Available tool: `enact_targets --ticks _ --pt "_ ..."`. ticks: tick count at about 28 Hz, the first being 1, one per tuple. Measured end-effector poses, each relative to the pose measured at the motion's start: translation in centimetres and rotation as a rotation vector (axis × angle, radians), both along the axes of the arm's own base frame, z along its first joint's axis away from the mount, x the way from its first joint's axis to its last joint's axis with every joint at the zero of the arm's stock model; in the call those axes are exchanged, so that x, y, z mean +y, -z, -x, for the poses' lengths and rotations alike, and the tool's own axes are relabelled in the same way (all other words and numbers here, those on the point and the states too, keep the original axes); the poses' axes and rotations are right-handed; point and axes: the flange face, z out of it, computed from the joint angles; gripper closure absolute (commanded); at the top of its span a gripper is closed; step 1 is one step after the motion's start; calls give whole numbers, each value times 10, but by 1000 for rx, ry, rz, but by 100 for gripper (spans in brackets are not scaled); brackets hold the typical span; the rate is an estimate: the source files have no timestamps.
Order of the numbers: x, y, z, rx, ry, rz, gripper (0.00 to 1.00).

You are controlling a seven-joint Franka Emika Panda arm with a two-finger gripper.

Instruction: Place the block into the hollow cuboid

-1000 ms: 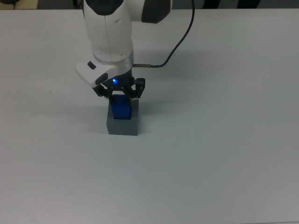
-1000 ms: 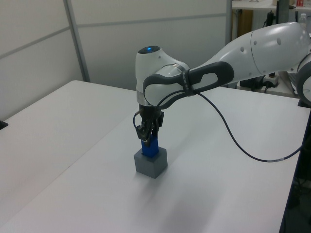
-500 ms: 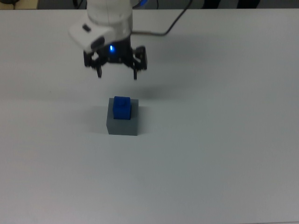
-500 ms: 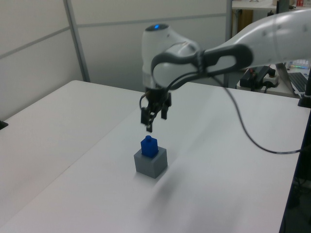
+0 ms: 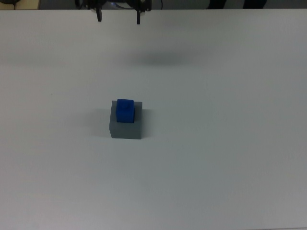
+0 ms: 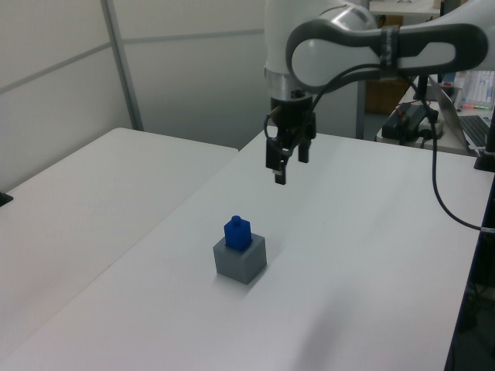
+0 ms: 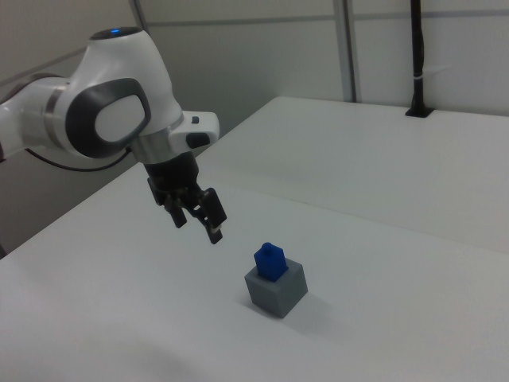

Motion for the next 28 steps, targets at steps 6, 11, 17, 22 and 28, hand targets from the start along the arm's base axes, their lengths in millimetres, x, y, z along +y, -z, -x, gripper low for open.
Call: enact_targets --ticks 6,11,17,22,28 --pt "1 2 2 16 -2 1 0" --pt "1 3 1 12 -2 1 0" --pt "1 3 0 9 -2 0 0" --pt "1 3 0 9 -2 0 0" --pt "1 3 0 10 -2 0 0"
